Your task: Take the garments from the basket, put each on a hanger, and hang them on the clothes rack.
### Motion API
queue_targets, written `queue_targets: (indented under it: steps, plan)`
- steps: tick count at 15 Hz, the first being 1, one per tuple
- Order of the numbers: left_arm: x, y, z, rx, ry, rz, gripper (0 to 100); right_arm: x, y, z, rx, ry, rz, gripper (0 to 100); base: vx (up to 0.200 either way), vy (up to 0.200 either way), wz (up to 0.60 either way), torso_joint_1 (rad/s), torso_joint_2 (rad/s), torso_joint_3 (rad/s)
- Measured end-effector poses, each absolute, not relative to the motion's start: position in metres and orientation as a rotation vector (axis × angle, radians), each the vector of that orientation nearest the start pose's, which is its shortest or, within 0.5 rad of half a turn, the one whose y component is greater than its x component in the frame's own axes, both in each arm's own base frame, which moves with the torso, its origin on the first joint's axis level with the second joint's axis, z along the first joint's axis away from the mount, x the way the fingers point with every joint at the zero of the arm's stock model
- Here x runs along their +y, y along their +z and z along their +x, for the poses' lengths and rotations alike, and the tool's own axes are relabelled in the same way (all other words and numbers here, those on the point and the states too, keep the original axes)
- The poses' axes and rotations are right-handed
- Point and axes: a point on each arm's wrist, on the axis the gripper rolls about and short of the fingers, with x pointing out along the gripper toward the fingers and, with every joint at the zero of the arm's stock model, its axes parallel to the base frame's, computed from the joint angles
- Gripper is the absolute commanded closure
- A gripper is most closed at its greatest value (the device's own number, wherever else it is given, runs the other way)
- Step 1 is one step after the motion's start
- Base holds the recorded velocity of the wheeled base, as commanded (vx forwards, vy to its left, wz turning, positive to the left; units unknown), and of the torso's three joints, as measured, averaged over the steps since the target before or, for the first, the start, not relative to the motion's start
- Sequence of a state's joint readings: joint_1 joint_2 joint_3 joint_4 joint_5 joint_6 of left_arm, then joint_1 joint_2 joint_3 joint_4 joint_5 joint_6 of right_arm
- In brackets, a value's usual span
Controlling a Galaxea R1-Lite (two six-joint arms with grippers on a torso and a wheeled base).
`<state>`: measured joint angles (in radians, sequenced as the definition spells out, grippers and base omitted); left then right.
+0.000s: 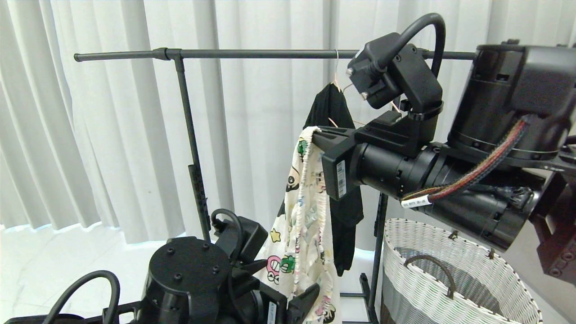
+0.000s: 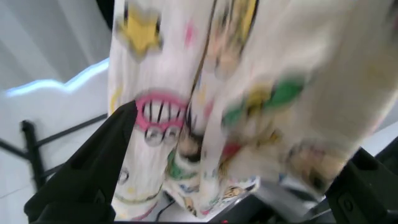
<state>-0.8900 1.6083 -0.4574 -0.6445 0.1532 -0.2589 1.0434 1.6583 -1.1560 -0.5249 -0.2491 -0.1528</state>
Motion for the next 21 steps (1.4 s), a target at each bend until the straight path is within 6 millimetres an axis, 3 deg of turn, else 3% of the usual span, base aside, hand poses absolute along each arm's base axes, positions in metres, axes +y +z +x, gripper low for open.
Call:
queue_targets:
  steps: [3,6,7,12,17,19,21]
  plan:
    - [-0.174,0.111,0.145,0.562,-0.658,0.082,0,0.253,0.284,0.174,-0.057,0.728,-0.146,100,0.000,0.000,0.00,0.000,0.00,0.000]
    - [-0.172,0.110,0.144,0.565,-0.659,0.086,0,0.241,0.285,0.171,-0.048,0.716,-0.152,100,0.000,0.000,0.00,0.000,0.00,0.000]
    - [-0.172,0.110,0.143,0.565,-0.661,0.087,100,0.239,0.284,0.169,-0.047,0.715,-0.154,100,0.000,0.000,0.00,0.000,0.00,0.000]
    - [-0.167,0.107,0.138,0.553,-0.679,0.163,100,0.226,0.277,0.162,-0.033,0.710,-0.188,100,0.000,0.000,0.00,0.000,0.00,0.000]
    - [-0.125,0.095,0.107,0.501,-0.740,0.420,100,0.198,0.269,0.157,0.033,0.669,-0.228,100,0.000,0.000,0.00,0.000,0.00,0.000]
    - [-0.121,0.103,0.108,0.463,-0.723,0.399,100,0.189,0.262,0.152,0.050,0.664,-0.238,100,0.000,0.000,0.00,0.000,0.00,0.000]
    - [-0.133,0.129,0.122,0.408,-0.708,0.364,100,0.178,0.254,0.146,0.079,0.656,-0.232,100,0.000,0.000,0.00,0.000,0.00,0.000]
